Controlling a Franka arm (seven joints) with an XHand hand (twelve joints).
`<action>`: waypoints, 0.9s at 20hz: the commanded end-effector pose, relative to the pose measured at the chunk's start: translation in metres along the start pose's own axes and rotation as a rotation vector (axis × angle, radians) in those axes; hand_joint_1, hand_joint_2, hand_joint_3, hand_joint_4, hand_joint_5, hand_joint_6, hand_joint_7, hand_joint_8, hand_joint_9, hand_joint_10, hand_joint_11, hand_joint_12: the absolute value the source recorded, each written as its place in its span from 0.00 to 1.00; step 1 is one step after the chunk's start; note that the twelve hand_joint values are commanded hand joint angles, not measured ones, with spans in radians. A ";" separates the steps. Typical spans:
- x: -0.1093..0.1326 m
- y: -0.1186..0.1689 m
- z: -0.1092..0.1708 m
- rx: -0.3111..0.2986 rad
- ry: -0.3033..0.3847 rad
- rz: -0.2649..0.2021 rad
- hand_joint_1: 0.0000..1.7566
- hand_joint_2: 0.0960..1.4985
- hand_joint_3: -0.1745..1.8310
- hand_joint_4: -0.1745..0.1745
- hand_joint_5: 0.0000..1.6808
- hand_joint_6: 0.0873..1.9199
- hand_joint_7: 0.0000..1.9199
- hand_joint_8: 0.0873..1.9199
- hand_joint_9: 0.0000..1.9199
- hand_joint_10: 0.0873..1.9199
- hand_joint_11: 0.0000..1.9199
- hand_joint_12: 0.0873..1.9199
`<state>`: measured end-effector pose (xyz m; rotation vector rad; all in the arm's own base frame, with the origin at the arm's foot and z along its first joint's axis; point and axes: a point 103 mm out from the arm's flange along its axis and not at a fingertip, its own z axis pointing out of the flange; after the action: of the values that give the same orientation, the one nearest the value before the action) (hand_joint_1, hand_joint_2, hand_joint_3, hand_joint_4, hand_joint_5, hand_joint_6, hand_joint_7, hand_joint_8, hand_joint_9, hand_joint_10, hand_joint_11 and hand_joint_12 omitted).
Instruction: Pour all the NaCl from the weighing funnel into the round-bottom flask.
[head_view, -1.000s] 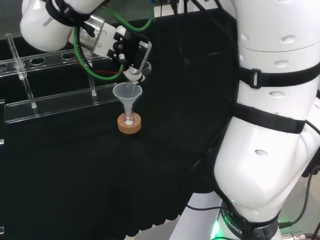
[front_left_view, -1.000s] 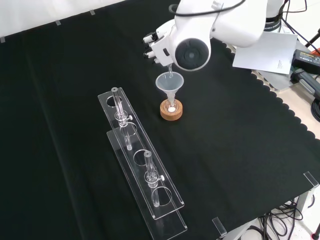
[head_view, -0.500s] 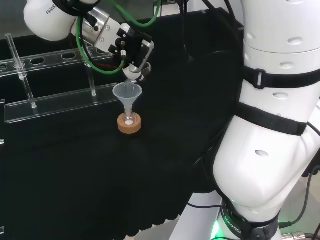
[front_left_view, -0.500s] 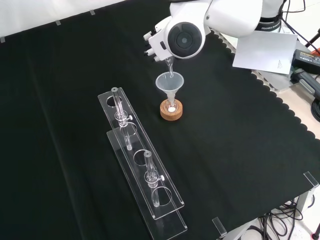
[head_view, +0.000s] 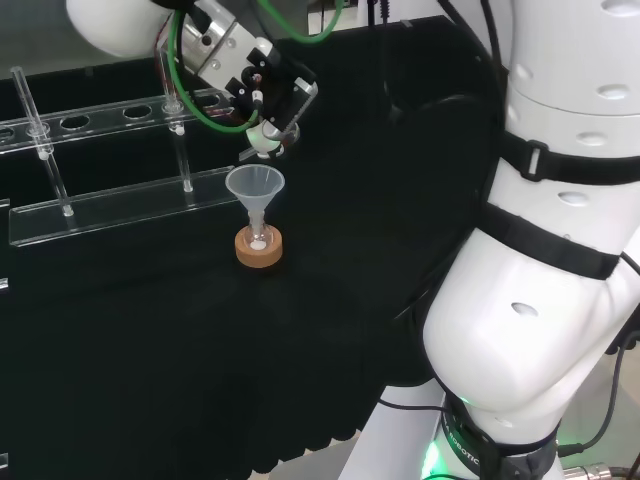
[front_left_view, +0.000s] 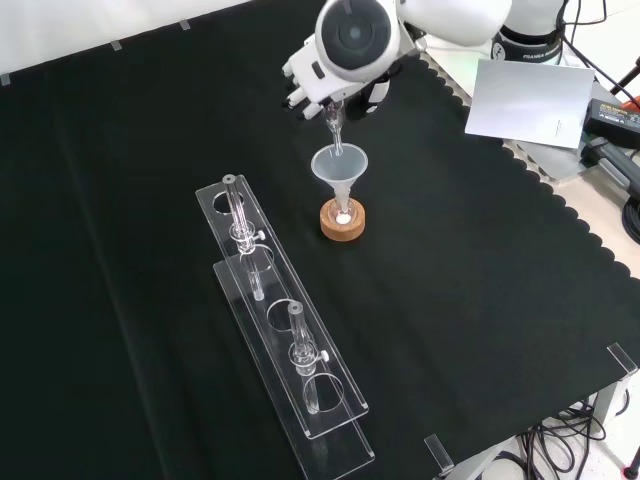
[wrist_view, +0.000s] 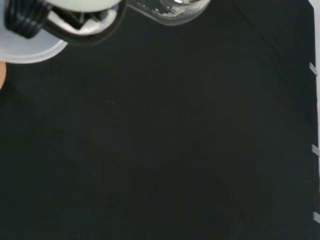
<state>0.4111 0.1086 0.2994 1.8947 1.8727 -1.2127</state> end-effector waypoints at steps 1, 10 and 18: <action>-0.008 0.000 0.008 0.002 0.069 0.005 0.62 0.43 0.43 1.00 0.67 0.46 0.33 0.30 0.54 0.08 0.47 0.49; -0.016 -0.001 0.015 -0.030 0.210 0.015 0.62 0.43 0.43 1.00 0.67 0.46 0.33 0.30 0.54 0.08 0.47 0.49; -0.028 0.002 0.027 -0.040 0.352 0.019 0.62 0.43 0.43 1.00 0.67 0.46 0.33 0.30 0.54 0.08 0.47 0.49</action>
<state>0.4083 0.0806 0.3079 2.0966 1.9517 -1.0096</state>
